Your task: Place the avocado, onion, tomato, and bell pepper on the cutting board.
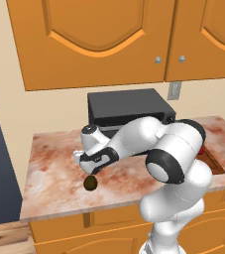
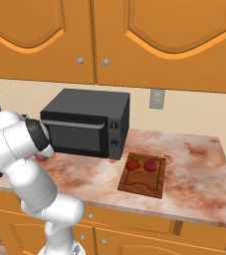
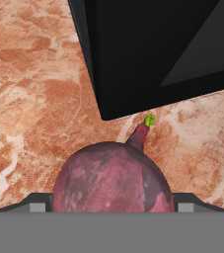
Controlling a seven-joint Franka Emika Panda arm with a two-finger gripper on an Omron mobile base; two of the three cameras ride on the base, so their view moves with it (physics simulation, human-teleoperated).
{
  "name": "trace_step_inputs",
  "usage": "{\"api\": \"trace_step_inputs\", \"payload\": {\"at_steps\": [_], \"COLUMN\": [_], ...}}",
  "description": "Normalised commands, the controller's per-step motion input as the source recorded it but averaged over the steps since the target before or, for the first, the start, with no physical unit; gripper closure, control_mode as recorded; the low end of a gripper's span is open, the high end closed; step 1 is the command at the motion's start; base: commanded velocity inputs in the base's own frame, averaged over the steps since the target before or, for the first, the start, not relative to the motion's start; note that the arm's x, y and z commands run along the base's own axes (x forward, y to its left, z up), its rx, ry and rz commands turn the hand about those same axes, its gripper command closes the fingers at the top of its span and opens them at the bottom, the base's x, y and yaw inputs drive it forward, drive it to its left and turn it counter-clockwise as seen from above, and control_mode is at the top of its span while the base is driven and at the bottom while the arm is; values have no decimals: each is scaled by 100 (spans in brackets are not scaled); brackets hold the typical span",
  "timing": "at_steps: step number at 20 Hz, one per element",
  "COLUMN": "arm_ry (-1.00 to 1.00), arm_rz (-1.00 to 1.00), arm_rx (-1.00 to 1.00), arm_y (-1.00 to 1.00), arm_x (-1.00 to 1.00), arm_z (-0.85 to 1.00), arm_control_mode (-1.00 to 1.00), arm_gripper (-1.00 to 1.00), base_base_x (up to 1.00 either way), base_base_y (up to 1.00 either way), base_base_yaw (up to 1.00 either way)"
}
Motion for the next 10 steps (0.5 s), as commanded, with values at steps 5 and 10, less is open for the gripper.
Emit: {"api": "trace_step_inputs", "payload": {"at_steps": [5,10], "arm_ry": [0,-1], "arm_rz": [0,-3], "arm_rx": [0,0], "arm_y": [2,-2], "arm_x": [-2,-29], "arm_z": [-1,51], "arm_control_mode": [-100,-100], "arm_gripper": [100,100], "base_base_x": [0,0], "base_base_y": [0,0], "base_base_yaw": [0,0]}}
